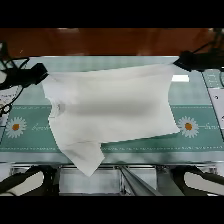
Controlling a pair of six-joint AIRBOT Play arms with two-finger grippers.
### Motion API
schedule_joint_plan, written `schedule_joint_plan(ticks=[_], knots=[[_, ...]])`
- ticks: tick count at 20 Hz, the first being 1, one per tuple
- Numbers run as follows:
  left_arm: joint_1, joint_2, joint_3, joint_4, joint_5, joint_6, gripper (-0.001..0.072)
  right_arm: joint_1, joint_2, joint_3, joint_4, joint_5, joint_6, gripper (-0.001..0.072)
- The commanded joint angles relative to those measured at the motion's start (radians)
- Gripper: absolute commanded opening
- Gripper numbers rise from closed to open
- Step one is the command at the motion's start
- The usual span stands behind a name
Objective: Fold the shirts.
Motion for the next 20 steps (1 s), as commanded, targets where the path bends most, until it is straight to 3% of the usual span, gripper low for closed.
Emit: schedule_joint_plan(ticks=[1,6,10,14,20], knots=[[-0.021,-0.298,0.229,-0.04,0.047,0.018,0.0028,0.016,-0.289,0.157,0.05,-0.11,-0.011,0.0023],[-0.021,-0.5,0.533,-0.042,-0.023,-0.013,0.0027,0.016,-0.496,0.393,0.061,-0.101,0.035,0.0023],[-0.021,-0.522,0.575,-0.042,-0.181,0.016,0.0028,0.011,-0.511,0.445,0.057,-0.055,0.035,0.0023],[-0.021,-0.501,0.546,-0.034,-0.384,0.068,0.0028,-0.028,-0.51,0.446,0.053,0.146,0.035,0.0023],[-0.01,-0.325,0.243,-0.034,-0.404,0.151,0.0028,-0.074,-0.51,0.444,-0.036,0.524,0.024,0.0023]])
